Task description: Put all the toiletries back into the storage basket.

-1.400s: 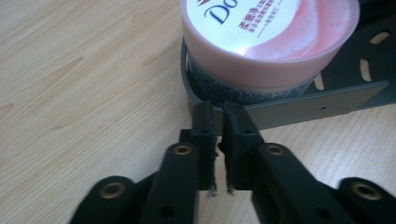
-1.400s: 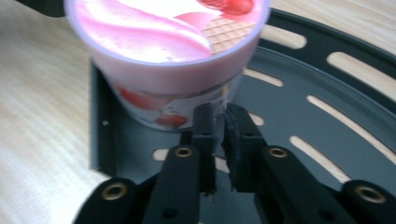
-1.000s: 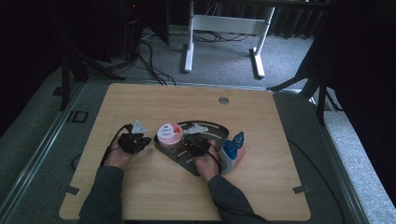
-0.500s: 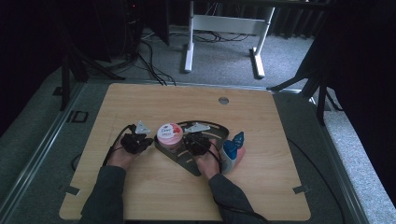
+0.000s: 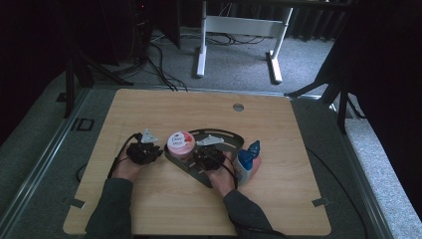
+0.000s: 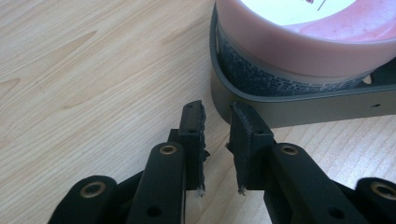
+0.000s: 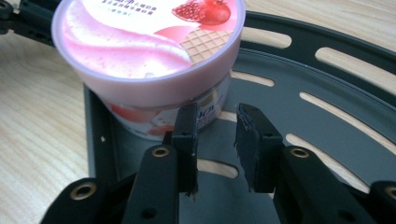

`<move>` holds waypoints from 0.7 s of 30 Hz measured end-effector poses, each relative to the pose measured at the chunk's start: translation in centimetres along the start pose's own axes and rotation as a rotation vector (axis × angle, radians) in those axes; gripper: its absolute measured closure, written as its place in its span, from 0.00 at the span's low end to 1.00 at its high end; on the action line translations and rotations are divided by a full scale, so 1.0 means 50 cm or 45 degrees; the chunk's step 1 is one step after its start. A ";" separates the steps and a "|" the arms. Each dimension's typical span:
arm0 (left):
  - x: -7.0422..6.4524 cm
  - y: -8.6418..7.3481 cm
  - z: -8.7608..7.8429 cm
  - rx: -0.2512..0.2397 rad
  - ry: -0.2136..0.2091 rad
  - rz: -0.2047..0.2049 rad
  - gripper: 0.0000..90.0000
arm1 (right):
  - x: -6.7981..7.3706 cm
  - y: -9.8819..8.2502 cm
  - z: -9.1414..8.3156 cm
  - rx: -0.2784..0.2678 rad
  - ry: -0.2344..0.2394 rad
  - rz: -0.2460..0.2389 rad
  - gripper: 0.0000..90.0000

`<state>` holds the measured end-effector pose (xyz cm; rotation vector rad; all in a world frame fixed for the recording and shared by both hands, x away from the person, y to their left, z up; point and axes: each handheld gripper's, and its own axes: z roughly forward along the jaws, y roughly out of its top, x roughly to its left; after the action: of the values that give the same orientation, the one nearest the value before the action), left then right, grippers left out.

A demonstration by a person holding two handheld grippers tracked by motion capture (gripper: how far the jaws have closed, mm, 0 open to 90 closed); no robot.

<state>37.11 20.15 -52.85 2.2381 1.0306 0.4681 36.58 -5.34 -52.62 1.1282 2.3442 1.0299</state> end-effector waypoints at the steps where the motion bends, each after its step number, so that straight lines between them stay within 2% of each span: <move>1: 0.000 -0.001 -0.001 -0.004 0.000 -0.003 0.82 | 0.002 -0.001 -0.002 0.002 0.007 -0.005 0.74; 6: 0.000 -0.005 -0.013 -0.030 -0.001 -0.019 0.79 | 0.017 -0.007 -0.012 -0.007 0.042 -0.051 0.69; 10: -0.001 -0.006 -0.023 -0.057 -0.010 -0.035 0.75 | 0.033 -0.013 -0.023 -0.008 0.081 -0.117 0.67; 15: -0.008 -0.009 -0.029 -0.067 -0.028 -0.032 0.72 | 0.049 -0.026 -0.043 -0.002 0.132 -0.199 0.69; 21: -0.014 -0.016 -0.032 -0.069 -0.043 -0.040 0.71 | 0.056 -0.049 -0.060 0.028 0.196 -0.250 0.69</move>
<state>35.37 20.65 -52.20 2.1718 1.0223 0.4386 31.84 -5.58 -52.38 0.8313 2.5320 1.0548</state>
